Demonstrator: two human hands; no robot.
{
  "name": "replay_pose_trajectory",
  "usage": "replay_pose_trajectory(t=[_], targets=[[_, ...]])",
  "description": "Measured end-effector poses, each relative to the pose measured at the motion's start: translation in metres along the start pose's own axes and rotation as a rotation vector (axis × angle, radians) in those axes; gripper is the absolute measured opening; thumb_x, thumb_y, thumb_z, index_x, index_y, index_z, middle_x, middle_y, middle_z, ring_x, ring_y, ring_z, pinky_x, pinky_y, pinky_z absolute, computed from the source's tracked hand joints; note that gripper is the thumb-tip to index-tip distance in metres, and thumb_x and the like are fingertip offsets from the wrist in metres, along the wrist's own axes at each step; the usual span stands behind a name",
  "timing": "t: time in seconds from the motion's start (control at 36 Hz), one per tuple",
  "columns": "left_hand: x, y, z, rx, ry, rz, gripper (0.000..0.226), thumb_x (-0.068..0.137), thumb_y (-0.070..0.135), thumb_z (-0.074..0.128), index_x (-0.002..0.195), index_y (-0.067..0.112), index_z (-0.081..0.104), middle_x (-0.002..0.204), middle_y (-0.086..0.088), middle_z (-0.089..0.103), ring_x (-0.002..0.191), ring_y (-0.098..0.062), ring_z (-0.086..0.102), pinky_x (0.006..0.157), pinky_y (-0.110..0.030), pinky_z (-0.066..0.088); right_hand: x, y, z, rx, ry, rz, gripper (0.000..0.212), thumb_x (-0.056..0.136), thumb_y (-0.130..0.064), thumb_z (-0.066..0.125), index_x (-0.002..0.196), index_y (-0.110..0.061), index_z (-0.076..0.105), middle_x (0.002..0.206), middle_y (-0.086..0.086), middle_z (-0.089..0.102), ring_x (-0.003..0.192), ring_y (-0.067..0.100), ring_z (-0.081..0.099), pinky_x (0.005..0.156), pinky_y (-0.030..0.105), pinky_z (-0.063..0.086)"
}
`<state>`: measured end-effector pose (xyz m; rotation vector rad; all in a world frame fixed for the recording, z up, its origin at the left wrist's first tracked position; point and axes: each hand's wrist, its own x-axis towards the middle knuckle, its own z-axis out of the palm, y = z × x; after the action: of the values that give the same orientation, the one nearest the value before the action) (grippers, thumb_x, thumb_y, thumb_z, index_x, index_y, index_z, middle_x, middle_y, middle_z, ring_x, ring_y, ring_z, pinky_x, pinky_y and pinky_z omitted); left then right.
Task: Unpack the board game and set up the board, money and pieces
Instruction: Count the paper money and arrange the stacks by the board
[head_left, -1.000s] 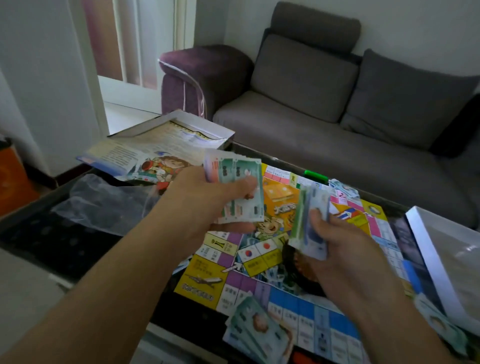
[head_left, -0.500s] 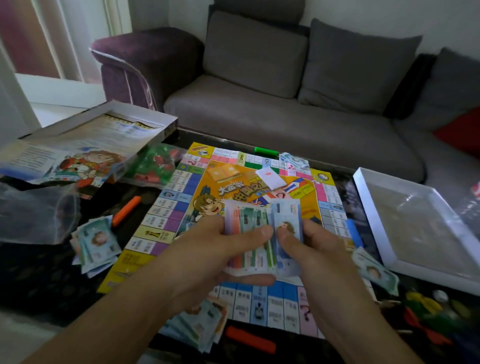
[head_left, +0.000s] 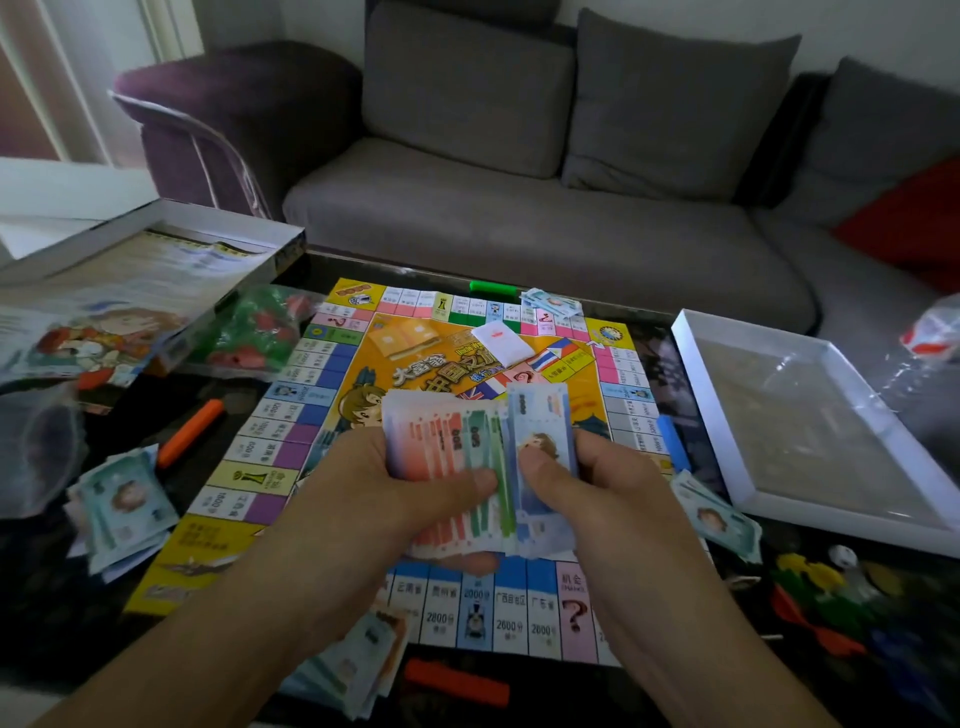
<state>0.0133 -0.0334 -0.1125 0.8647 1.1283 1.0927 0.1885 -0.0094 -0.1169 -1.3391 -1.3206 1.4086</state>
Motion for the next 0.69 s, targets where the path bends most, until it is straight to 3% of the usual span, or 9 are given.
replay_pose_trajectory(t=[0.06,0.22,0.36,0.5,0.58,0.69], targets=[[-0.001,0.002,-0.001,0.001,0.010,0.009,0.018,0.087,0.003,0.074,0.105,0.004,0.078,0.098,-0.017,0.080,0.086,-0.038,0.078,0.068,-0.053,0.065,-0.002,-0.002,-0.001,-0.016,0.022,-0.012,0.016,0.104,-0.032,0.062,0.105,-0.033,0.078,0.094,-0.009,0.080,0.085,0.011,0.077,0.078,0.037,0.063],[-0.009,0.005,-0.009,0.025,0.033,0.027,0.016,0.084,0.005,0.076,0.099,0.006,0.080,0.098,-0.014,0.080,0.084,-0.035,0.079,0.063,-0.045,0.066,-0.004,-0.005,0.002,-0.051,0.085,-0.043,0.017,0.106,-0.031,0.060,0.108,-0.033,0.077,0.099,-0.006,0.080,0.093,0.019,0.077,0.090,0.052,0.061],[-0.010,0.003,-0.013,0.089,0.097,0.053,0.011,0.082,0.007,0.080,0.086,0.018,0.083,0.091,-0.010,0.081,0.080,-0.031,0.079,0.061,-0.043,0.066,-0.007,-0.005,0.008,-0.089,0.051,-0.048,0.015,0.104,-0.035,0.060,0.108,-0.036,0.075,0.098,-0.013,0.079,0.088,0.007,0.075,0.088,0.043,0.060],[-0.012,0.005,-0.014,0.082,0.068,0.026,0.007,0.084,0.014,0.079,0.088,0.016,0.083,0.090,-0.011,0.081,0.079,-0.029,0.079,0.060,-0.038,0.065,-0.008,-0.002,0.015,-0.142,0.053,-0.031,0.016,0.105,-0.037,0.061,0.106,-0.041,0.076,0.097,-0.008,0.079,0.091,0.013,0.076,0.089,0.048,0.061],[-0.013,0.009,-0.016,0.003,0.030,-0.042,0.015,0.089,0.014,0.074,0.101,0.007,0.078,0.096,-0.015,0.080,0.085,-0.032,0.079,0.065,-0.044,0.066,-0.009,-0.003,0.013,-0.143,0.092,-0.031,0.018,0.106,-0.030,0.060,0.101,-0.036,0.077,0.094,-0.011,0.079,0.086,0.009,0.076,0.081,0.039,0.061],[-0.013,0.012,-0.020,-0.033,0.016,-0.054,0.015,0.096,0.006,0.066,0.107,0.002,0.074,0.102,-0.015,0.080,0.090,-0.034,0.079,0.065,-0.045,0.066,-0.008,-0.005,0.012,-0.122,0.136,-0.026,0.018,0.105,-0.029,0.061,0.102,-0.030,0.079,0.096,-0.006,0.080,0.090,0.021,0.077,0.086,0.051,0.062]])
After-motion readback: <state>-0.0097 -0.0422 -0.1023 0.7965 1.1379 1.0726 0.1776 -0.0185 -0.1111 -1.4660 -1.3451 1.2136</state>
